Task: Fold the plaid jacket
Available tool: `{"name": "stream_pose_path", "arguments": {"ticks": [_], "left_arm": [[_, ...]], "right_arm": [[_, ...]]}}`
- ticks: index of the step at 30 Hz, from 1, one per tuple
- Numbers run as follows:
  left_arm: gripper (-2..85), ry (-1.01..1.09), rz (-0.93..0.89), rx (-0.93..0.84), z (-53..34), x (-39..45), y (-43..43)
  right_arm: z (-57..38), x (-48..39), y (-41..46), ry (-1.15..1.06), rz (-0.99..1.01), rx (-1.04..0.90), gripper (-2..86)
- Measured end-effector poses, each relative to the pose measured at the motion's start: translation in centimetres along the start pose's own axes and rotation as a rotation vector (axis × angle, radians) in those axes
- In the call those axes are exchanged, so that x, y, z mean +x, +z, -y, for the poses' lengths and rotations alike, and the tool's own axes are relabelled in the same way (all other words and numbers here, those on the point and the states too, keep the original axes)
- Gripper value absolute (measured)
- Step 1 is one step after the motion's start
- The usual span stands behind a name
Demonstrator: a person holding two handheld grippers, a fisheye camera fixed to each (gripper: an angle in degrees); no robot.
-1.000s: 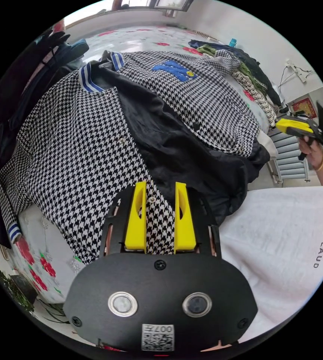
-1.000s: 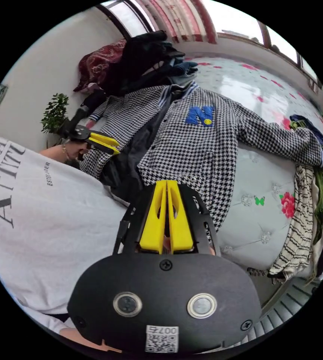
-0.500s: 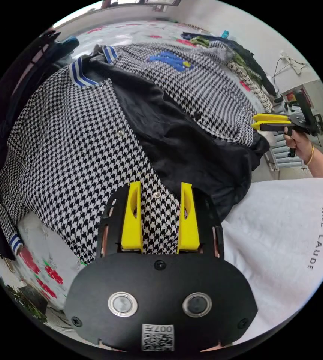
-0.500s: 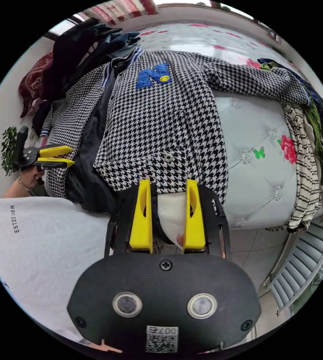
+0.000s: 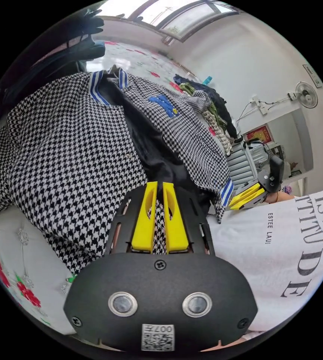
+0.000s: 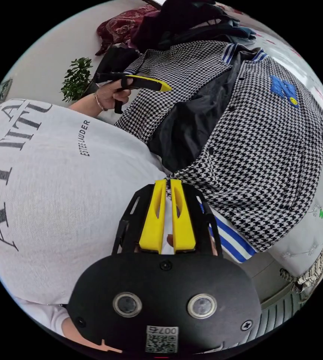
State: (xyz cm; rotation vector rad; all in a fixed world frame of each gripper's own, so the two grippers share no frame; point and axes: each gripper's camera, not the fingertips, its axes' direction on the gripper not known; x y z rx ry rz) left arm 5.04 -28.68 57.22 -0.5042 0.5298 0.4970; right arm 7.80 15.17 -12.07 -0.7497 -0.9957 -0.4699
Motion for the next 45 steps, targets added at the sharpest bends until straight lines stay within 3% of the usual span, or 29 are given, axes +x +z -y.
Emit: {"name": "stream_pose_path", "arguments": {"ticks": [6,13,16,19,21,26,33,37,43,45], "left_arm": [[8.3,0.036,0.147,0.101,4.0,-1.1,-4.5],[14.4,0.004,0.330,-0.110,14.0,-3.3,1.4],[11.8,-0.017,0.442,-0.230,16.1,-4.2,4.6],[4.3,0.052,0.532,-0.234,16.4,-3.7,4.4],[3.5,0.045,0.492,-0.217,16.1,-4.5,3.1],[2.2,-0.178,0.061,0.047,14.3,-9.8,-6.5],[1.8,-0.160,0.011,0.293,16.5,-8.7,-15.5],[1.7,-0.198,-0.071,0.350,17.9,-8.4,-15.6],[1.9,-0.287,-0.112,0.408,19.0,-9.3,-14.9],[1.9,-0.289,-0.079,0.381,19.7,-9.3,-14.6]], "right_arm": [[1.1,2.0,-0.5,0.029,0.075,0.218,3.8],[7.3,5.2,5.2,0.012,0.181,0.153,5.9],[8.9,4.7,8.2,-0.026,0.257,0.077,7.0],[8.9,3.7,10.5,-0.103,0.301,0.001,8.0],[8.3,3.5,11.0,-0.141,0.312,-0.016,8.5],[6.2,5.7,8.6,-0.150,0.311,0.098,10.8],[5.0,8.5,7.0,-0.120,0.206,0.190,12.3],[5.7,9.5,8.6,-0.158,0.415,0.173,10.6],[4.5,7.4,13.3,-0.297,0.485,-0.040,1.8],[2.8,7.4,12.8,-0.312,0.465,0.008,0.5]]}}
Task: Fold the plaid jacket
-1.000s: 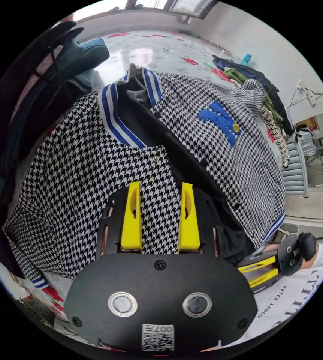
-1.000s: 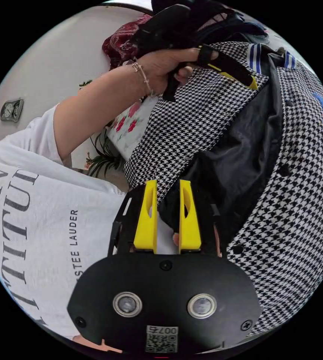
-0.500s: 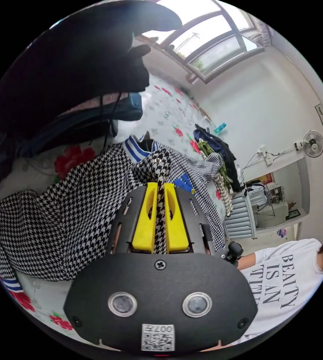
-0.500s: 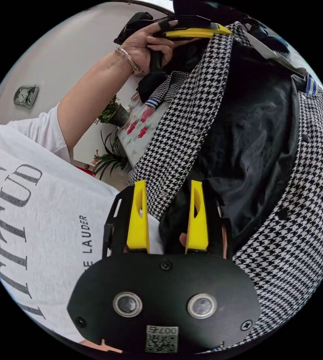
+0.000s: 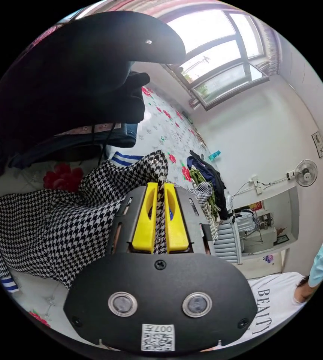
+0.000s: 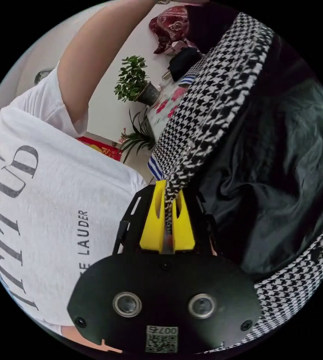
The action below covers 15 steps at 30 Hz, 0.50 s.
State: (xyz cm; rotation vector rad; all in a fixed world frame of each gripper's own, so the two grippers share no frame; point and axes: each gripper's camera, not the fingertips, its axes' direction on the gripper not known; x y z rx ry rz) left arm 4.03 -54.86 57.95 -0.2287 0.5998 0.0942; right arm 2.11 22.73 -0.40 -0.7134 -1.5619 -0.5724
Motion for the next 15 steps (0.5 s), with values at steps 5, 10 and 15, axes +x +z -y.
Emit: {"name": "stream_pose_path", "arguments": {"ticks": [5,10,15], "left_arm": [[3.2,0.063,0.134,-0.026,1.4,2.1,2.4],[8.1,0.142,0.267,-0.288,0.2,2.4,14.0],[11.5,0.171,0.368,-0.315,-4.0,3.0,16.5]], "right_arm": [[-7.3,-5.4,-9.7,-0.063,0.046,0.232,-0.3],[-14.8,0.0,-9.4,0.214,-0.059,0.165,-0.3],[-19.3,7.2,-4.9,0.474,0.019,0.211,-0.2]]}}
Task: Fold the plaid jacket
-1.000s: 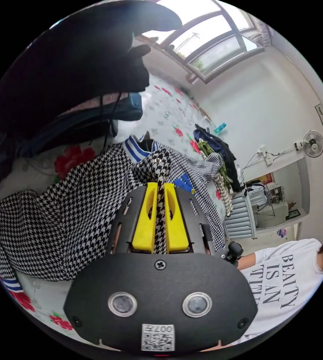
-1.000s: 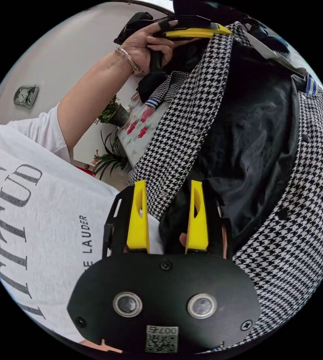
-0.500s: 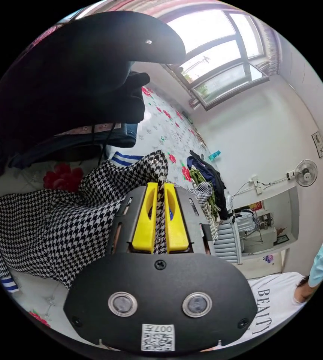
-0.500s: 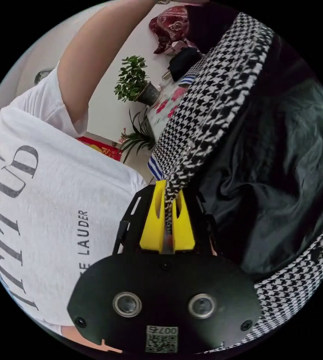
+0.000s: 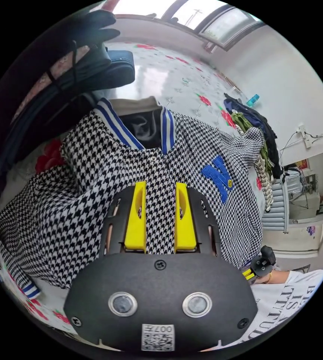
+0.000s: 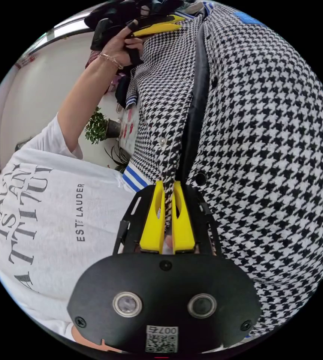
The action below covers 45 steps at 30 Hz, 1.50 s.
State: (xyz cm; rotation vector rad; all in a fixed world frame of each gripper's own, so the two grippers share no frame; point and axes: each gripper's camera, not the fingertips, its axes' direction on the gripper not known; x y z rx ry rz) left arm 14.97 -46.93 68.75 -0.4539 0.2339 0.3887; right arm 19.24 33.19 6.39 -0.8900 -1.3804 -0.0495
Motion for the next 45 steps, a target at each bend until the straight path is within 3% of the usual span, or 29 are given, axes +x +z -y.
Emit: {"name": "stream_pose_path", "arguments": {"ticks": [4,6,10,14,15,17,19,23,25,29,33,37,42,45], "left_arm": [[10.6,0.030,0.080,0.168,-6.5,1.2,-6.0],[10.6,0.016,0.140,0.172,-10.5,1.7,-7.3],[11.8,-0.075,0.222,0.025,-20.7,2.8,-6.1],[12.5,-0.147,0.104,-0.132,-27.5,5.4,-2.4],[12.2,-0.142,0.116,-0.146,-27.9,6.0,-1.9],[0.2,-0.042,0.289,-0.195,-28.0,9.4,-1.1],[-0.5,0.036,0.395,-0.225,-28.0,11.5,-0.3],[-0.9,0.136,0.504,-0.244,-29.0,15.0,1.0],[-0.8,0.110,0.513,-0.262,-29.3,15.4,1.0],[-0.3,-0.041,0.409,-0.187,-30.2,14.7,-0.6],[4.2,-0.165,0.415,-0.048,-28.3,11.9,-2.9],[7.3,-0.076,0.576,0.080,-20.1,8.9,-5.1],[7.9,0.045,0.682,0.026,-7.9,4.8,-2.4],[6.1,0.089,0.805,-0.112,-2.5,3.0,2.5]], "right_arm": [[-0.6,-1.8,1.4,-0.084,-0.018,0.002,-0.3],[-0.5,-1.9,2.1,-0.102,-0.039,-0.009,-0.3],[-0.1,-0.3,4.3,-0.060,-0.066,-0.045,-0.3],[-0.6,-3.0,5.0,-0.151,-0.090,-0.031,-0.3],[-0.7,-4.1,4.7,-0.184,-0.103,-0.012,-0.4],[-1.9,-9.1,3.2,-0.343,-0.205,0.061,-0.3],[-2.6,-10.7,3.7,-0.379,-0.306,0.048,-0.2],[-3.3,-3.6,11.5,-0.154,-0.371,-0.198,0.7],[-3.5,-3.6,10.8,-0.163,-0.310,-0.145,1.3],[-0.5,-5.5,4.0,-0.244,-0.378,0.065,2.8],[6.9,-4.4,-0.9,-0.246,-0.478,0.199,3.7],[18.4,-3.0,-1.8,-0.248,-0.578,0.268,5.2],[28.7,-1.2,1.1,-0.231,-0.641,0.252,7.0],[31.3,-0.9,4.4,-0.287,-0.694,0.223,7.3]]}}
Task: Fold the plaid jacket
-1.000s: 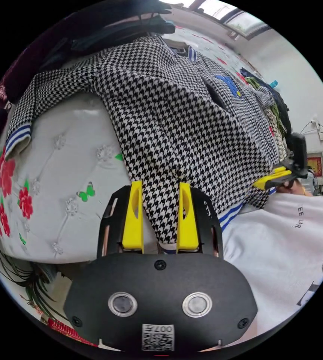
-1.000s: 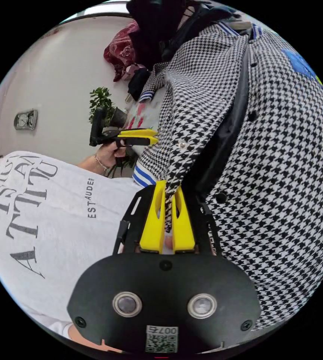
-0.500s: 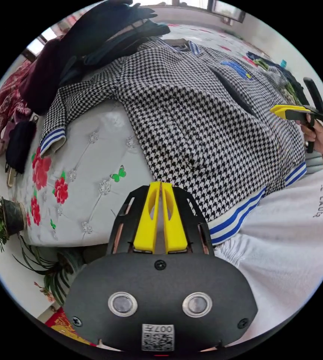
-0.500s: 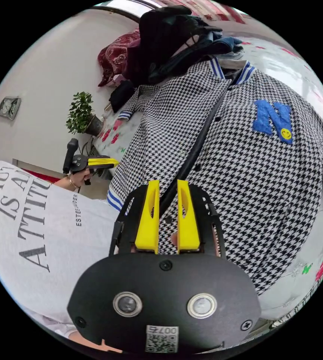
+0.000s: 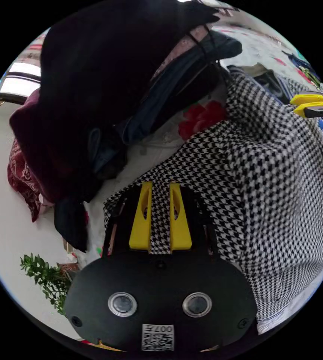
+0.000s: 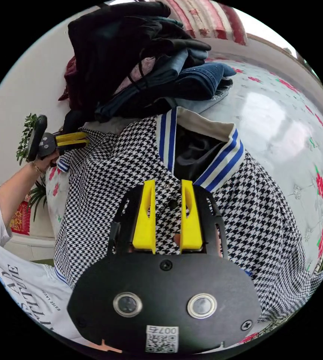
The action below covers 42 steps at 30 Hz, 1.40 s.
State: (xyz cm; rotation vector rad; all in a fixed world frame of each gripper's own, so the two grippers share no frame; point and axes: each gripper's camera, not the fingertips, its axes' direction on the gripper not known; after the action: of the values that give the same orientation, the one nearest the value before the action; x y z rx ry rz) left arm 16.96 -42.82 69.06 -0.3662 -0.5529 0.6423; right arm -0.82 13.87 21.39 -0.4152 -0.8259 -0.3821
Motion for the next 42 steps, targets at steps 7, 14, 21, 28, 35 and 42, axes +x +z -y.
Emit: {"name": "stream_pose_path", "arguments": {"ticks": [7,14,21,28,35,42], "left_arm": [[-0.8,-0.140,0.355,-0.201,-2.4,2.6,7.9],[-0.8,-0.390,0.138,-0.116,-4.3,-3.1,6.1],[0.4,-0.384,-0.262,0.298,-12.2,3.2,-4.6],[7.9,0.114,-0.726,0.221,-17.0,20.4,-8.2],[15.5,0.065,-0.799,0.242,-16.9,15.4,-5.3],[21.6,0.011,-1.027,0.214,-14.5,12.5,0.2]], "right_arm": [[0.3,-1.8,5.1,-0.116,-0.210,-0.036,6.9],[0.1,1.0,4.0,0.016,0.009,0.017,5.8],[-9.0,1.2,-2.2,-0.038,0.017,0.086,5.2],[-10.0,-0.9,1.9,-0.211,-0.193,-0.095,3.1],[-12.2,1.6,-7.8,-0.144,-0.070,0.106,0.2],[-11.7,5.7,-15.8,-0.002,0.124,0.303,-0.1]]}}
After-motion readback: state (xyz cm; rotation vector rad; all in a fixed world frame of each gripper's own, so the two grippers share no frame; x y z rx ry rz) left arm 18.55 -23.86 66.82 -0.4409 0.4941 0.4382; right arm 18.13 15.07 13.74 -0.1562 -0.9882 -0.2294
